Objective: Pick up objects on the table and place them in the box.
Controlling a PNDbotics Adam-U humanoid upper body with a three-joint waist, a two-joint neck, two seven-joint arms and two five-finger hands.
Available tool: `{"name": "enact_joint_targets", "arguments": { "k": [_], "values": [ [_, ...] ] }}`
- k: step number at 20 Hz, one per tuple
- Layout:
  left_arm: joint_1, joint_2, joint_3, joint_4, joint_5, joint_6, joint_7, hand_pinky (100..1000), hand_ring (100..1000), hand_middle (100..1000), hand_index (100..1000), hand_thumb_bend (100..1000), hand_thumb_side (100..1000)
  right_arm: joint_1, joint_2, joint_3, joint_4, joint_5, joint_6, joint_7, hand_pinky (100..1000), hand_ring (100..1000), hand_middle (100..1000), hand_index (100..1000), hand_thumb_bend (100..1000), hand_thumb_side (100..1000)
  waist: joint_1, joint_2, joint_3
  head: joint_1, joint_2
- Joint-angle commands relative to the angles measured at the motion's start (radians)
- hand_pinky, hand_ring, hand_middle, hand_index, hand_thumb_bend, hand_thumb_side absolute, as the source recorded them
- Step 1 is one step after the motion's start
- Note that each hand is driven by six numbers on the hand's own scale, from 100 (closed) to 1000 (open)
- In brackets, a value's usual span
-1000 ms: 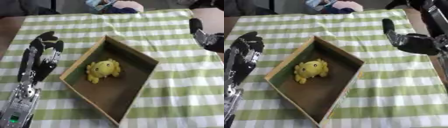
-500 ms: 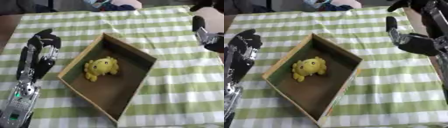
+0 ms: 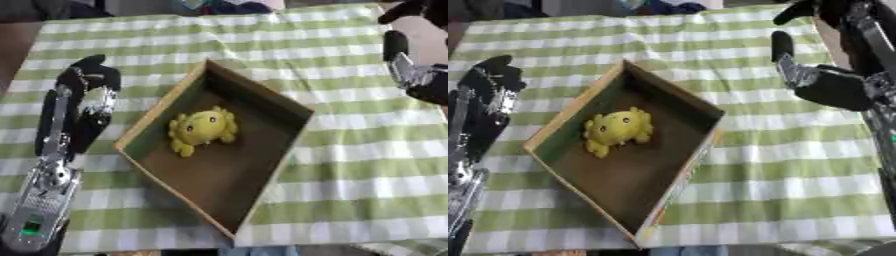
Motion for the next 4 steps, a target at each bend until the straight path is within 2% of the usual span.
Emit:
{"name": "enact_joint_targets", "arguments": {
  "k": [1,4],
  "values": [
    [-0.007,0.003,0.000,-0.009,0.004,0.000,0.003,813,627,646,824,334,704,-0.006,-0.010,-0.007,-0.006,-0.007,0.002,0.002,781,674,733,851,100,252,-0.001,-0.014,0.000,0.002,0.009],
    [-0.007,0.004,-0.001,-0.009,0.004,0.001,0.003,813,627,646,824,330,703,-0.005,-0.008,-0.007,-0.007,-0.007,0.003,0.003,781,673,732,851,100,254,0.000,-0.014,-0.002,-0.001,0.009]
  ]
}}
